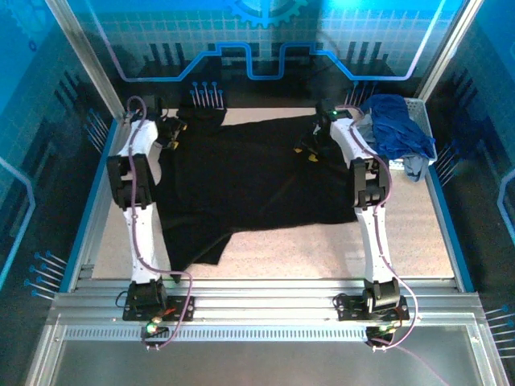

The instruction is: Fold and stack the t-shirts

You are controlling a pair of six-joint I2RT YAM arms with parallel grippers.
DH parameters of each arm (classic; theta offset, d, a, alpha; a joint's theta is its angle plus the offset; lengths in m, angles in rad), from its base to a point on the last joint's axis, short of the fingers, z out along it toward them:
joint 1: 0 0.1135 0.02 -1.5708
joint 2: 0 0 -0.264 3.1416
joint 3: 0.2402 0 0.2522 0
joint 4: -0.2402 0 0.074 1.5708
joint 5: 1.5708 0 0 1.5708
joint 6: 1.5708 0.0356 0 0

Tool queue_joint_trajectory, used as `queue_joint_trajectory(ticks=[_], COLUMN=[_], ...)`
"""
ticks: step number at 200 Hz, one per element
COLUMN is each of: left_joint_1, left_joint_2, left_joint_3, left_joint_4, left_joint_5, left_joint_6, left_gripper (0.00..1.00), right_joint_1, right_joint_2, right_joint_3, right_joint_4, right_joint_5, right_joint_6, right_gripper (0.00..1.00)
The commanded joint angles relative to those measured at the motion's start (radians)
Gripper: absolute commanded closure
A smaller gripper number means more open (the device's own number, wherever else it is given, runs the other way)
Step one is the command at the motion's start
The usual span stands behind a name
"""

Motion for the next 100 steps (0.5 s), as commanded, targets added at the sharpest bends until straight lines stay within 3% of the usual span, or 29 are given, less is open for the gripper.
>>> queue_joint_trajectory(ticks=[1,56,79,100], left_joint_1=[-0.026,-0.155,-0.223,-0.228], left_joint_2=[-0.328,-1.08,-1.316,-1.36], left_joint_3=[-0.198,-1.169,-1.391,-1.474], left_joint_4=[-0.076,-0.329,-0.422,-0.41], left_joint_5=[-0.095,-0.113,-0.1,-0.081], left_joint_6=[0.038,-0.216,-0.257,-0.255], left_gripper=[0.42,0.67,0.68,0.63], right_joint_1=[0.006,0.022,0.049,0.06], right_joint_2=[-0.22,-0.776,-0.909,-0.955], right_joint_3=[-0.126,-0.825,-1.033,-1.16], right_joint_4=[0.047,0.188,0.194,0.187], right_joint_5=[0.037,0.089,0.055,0.026], right_joint_6=[-0.012,0.123,0.117,0.113], right_gripper=[0.44,0.47,0.48,0.49])
